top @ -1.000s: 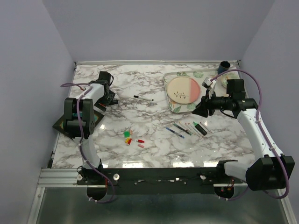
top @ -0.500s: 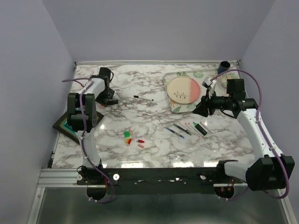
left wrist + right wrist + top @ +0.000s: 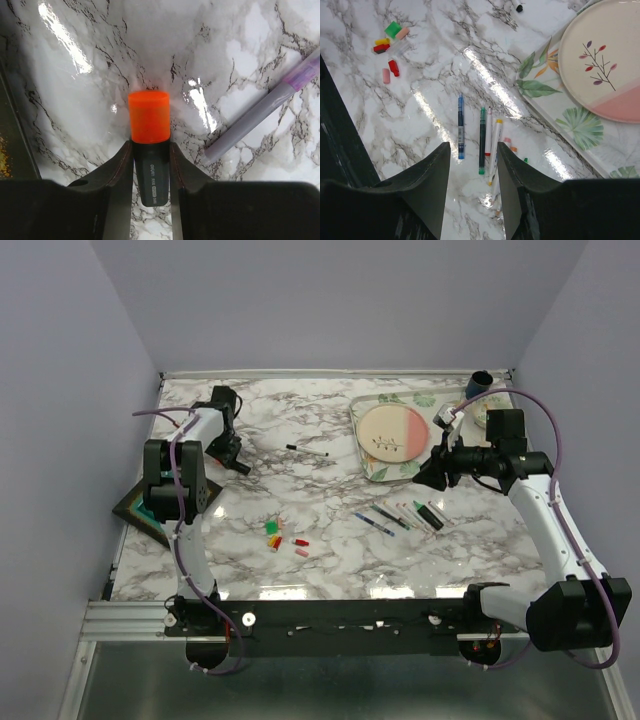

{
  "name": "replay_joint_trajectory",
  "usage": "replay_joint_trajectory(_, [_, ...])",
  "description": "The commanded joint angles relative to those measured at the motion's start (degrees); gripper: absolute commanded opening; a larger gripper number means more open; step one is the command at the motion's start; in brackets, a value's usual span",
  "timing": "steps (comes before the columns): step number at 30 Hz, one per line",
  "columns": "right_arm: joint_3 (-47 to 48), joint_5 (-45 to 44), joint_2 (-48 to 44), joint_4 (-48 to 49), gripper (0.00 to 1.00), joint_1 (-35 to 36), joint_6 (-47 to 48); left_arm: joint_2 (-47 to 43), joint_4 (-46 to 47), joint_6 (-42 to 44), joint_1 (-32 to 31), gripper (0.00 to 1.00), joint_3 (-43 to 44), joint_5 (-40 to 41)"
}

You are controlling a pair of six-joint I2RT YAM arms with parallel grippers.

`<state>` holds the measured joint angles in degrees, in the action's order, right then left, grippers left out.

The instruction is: Open the pen caps

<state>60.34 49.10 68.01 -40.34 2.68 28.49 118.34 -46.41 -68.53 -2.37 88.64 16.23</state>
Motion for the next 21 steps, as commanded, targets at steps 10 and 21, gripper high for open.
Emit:
replay_joint_trajectory(10, [-0.92, 10.39, -0.86, -1.67, 0.50, 0.40, 3.15, -22.26, 18.24, 9.02, -0.18, 0.00, -19.34, -10.85])
replay_joint_trajectory(21, [-4.17, 19.80, 0.28, 0.08, 0.50, 8.21, 2.54, -43.55, 67.05, 9.03, -16.85, 0.00, -48.30, -31.97])
